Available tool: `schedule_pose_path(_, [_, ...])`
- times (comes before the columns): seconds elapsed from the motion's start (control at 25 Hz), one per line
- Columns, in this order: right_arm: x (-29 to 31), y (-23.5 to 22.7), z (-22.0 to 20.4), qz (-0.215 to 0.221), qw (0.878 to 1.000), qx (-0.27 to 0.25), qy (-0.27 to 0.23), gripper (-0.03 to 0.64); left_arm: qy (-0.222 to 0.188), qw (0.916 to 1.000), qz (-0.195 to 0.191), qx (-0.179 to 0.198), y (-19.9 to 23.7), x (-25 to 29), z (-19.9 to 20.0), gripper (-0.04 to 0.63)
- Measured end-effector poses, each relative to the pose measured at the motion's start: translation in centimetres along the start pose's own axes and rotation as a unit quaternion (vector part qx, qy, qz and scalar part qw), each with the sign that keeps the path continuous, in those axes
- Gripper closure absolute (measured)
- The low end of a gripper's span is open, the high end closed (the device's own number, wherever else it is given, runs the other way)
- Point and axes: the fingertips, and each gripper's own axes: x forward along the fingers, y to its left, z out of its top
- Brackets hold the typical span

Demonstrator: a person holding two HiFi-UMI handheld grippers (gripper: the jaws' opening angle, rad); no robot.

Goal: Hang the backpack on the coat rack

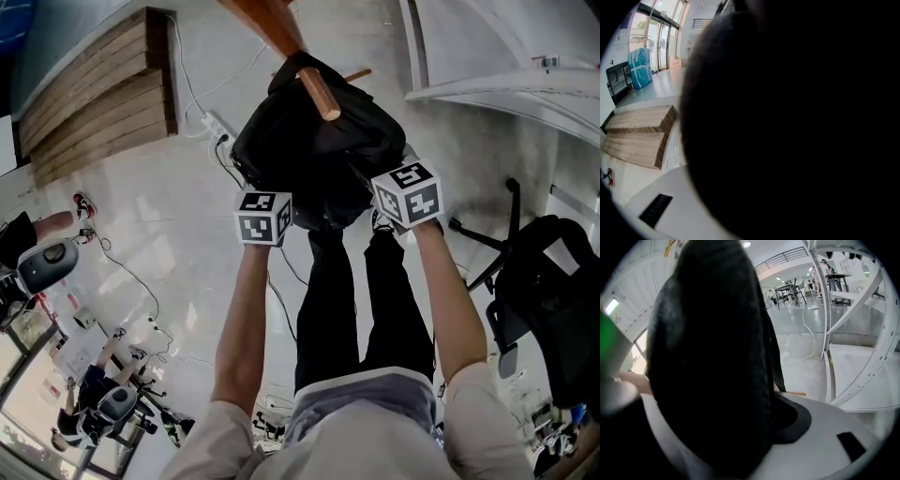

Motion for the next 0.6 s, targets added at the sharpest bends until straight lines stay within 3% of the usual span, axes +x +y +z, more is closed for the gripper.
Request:
schedule_pose_path(0.44, [1.6, -1.2, 0.3, -0.010, 1.000, -0.002, 0.007, 0.361, -0.010, 0.9985, 0.052, 0.009, 2.1, 0.9, 0.3, 0.410])
schedule_pose_path(0.6, [1.8, -1.7, 0.5, -0.017, 1.000, 0.001, 0.004, 0.350, -0.014, 0.9988, 0.048, 0.002, 2.1, 1.2, 0.4, 0.382])
